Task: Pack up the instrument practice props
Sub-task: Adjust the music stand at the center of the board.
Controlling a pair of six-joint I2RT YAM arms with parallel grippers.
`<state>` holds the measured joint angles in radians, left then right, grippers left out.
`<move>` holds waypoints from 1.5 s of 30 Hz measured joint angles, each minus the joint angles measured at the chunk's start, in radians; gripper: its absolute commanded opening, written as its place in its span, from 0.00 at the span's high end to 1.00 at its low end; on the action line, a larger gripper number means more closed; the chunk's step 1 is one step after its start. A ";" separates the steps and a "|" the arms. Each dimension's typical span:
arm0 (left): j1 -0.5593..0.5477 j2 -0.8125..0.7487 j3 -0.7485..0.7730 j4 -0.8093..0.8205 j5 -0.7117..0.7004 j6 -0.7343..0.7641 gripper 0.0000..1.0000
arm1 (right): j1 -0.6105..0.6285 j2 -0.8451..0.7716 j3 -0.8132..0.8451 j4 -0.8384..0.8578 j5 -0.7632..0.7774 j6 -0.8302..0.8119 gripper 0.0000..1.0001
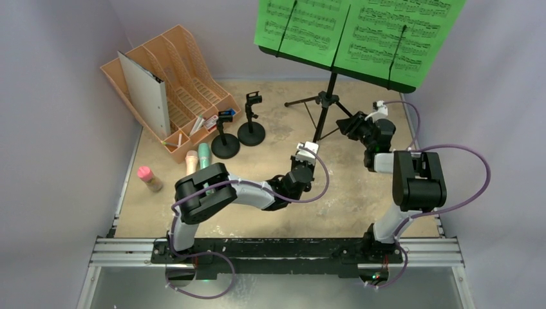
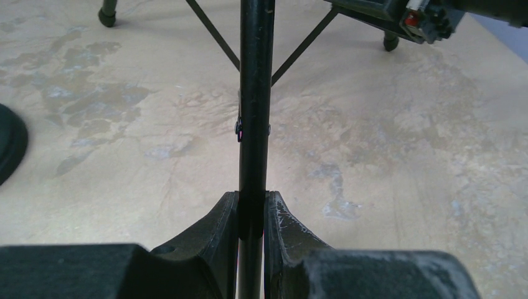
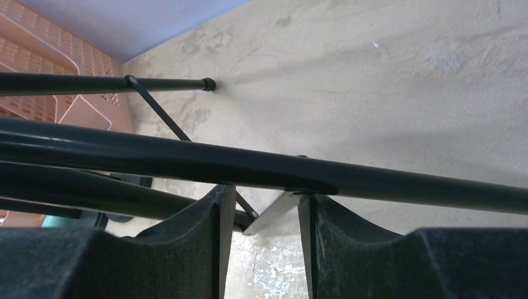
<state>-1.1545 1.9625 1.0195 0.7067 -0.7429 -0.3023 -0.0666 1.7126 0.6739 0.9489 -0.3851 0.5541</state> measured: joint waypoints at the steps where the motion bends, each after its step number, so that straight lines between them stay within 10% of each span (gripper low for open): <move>1: -0.002 0.007 0.008 0.003 0.007 -0.006 0.92 | 0.000 0.000 0.004 0.000 0.000 -0.006 0.56; 17: -0.045 0.046 0.033 0.064 0.058 -0.065 0.86 | -0.005 0.076 0.076 -0.024 -0.059 -0.066 0.58; 29: -0.063 0.053 0.037 0.100 0.055 -0.068 0.56 | 0.034 0.155 0.171 -0.032 -0.149 -0.100 0.56; 45: -0.029 -0.129 -0.033 0.108 0.182 -0.006 0.34 | 0.030 -0.050 0.085 -0.089 -0.096 -0.123 0.03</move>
<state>-1.1839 1.8339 0.9867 0.8150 -0.5610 -0.3084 -0.0368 1.6627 0.7586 0.8597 -0.4808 0.4309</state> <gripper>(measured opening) 0.647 0.922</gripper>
